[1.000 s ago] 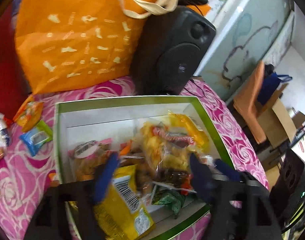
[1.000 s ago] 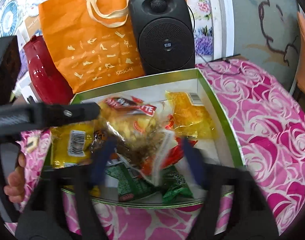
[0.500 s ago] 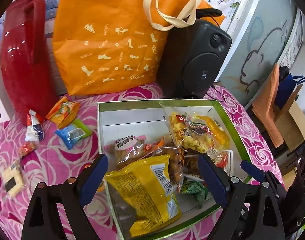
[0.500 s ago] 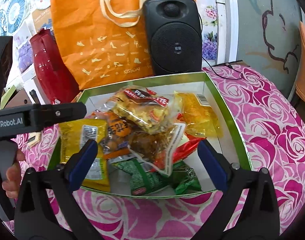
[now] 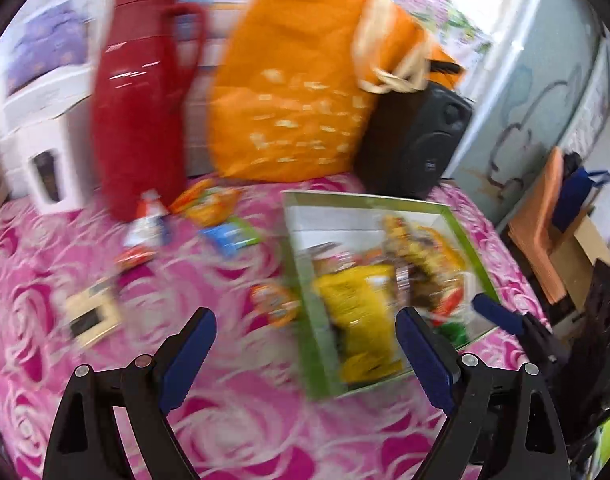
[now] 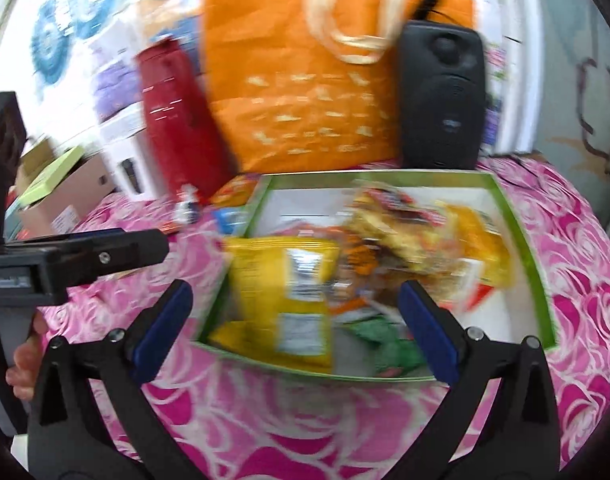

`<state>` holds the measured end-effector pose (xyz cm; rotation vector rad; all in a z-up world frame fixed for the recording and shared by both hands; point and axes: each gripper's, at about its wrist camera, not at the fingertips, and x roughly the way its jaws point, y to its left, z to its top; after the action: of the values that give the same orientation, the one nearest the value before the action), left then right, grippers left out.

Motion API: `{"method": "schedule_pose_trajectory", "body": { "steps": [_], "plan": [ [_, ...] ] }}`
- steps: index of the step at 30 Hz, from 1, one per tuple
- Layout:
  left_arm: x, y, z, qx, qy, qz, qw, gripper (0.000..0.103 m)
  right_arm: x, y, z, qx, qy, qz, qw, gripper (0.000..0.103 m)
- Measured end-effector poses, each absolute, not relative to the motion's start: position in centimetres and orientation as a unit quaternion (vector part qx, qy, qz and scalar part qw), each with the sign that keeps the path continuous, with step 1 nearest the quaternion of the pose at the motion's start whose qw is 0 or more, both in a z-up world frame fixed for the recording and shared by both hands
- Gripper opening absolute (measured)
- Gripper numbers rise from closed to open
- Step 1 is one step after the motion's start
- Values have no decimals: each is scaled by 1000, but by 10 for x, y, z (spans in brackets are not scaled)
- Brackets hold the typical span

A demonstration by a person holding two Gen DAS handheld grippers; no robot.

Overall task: Organize snacks
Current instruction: 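Move both tools to the cracker pack and the red-labelled candy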

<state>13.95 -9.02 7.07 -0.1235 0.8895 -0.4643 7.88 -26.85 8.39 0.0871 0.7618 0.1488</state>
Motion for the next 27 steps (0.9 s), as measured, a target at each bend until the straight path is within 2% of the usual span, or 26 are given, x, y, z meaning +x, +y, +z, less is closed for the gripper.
{"method": "schedule_pose_trajectory", "body": {
  "steps": [9,21,22,23,26,27],
  "plan": [
    [165,36,14,-138,472,-86,866,93,93,-190,72,7,391,165,906,102],
    [226,36,-44,-82,512,-41,854,92,125,-158,57,-7,422,177,889,102],
    [222,38,-43,-80,492,-46,866,83,129,-155,58,-9,422,181,888,102],
    [220,40,-42,-78,483,-51,871,62,133,-153,58,-13,421,185,888,102],
    [215,55,-34,-106,480,-83,867,42,151,-143,57,-7,422,202,884,102],
    [213,62,-32,-117,480,-92,864,40,159,-140,56,2,424,206,882,102]
  ]
}}
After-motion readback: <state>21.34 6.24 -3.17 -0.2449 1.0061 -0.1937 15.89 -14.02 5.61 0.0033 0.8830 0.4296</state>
